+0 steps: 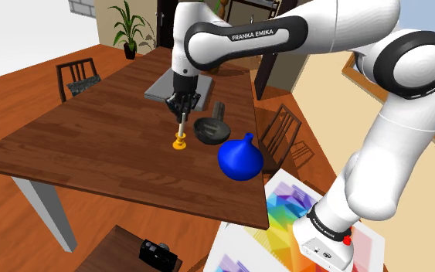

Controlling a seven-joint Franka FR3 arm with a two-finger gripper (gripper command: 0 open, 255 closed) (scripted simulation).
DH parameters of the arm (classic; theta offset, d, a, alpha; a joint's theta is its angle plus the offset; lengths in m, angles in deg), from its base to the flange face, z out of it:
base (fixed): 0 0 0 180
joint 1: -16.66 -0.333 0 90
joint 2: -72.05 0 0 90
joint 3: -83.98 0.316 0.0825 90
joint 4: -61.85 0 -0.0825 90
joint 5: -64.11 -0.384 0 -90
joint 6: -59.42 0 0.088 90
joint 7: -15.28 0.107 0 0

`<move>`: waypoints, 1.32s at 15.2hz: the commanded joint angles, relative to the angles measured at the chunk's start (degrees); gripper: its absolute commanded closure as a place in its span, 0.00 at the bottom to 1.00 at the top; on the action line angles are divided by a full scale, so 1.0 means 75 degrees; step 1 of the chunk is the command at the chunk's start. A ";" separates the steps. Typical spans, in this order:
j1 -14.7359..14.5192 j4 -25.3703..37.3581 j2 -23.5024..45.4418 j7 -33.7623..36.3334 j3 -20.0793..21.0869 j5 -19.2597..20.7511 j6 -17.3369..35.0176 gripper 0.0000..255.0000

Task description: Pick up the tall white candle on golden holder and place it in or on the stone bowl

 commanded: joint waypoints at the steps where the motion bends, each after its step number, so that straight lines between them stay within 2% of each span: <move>1: 0.0002 0.0164 -0.0045 -0.0009 0.0002 -0.0012 -0.0211 1.00; 15: -0.0008 0.1446 -0.0165 -0.0023 0.0018 -0.0047 -0.1610 1.00; 20: 0.0491 0.1270 -0.0575 -0.0880 -0.0333 -0.0146 -0.1835 1.00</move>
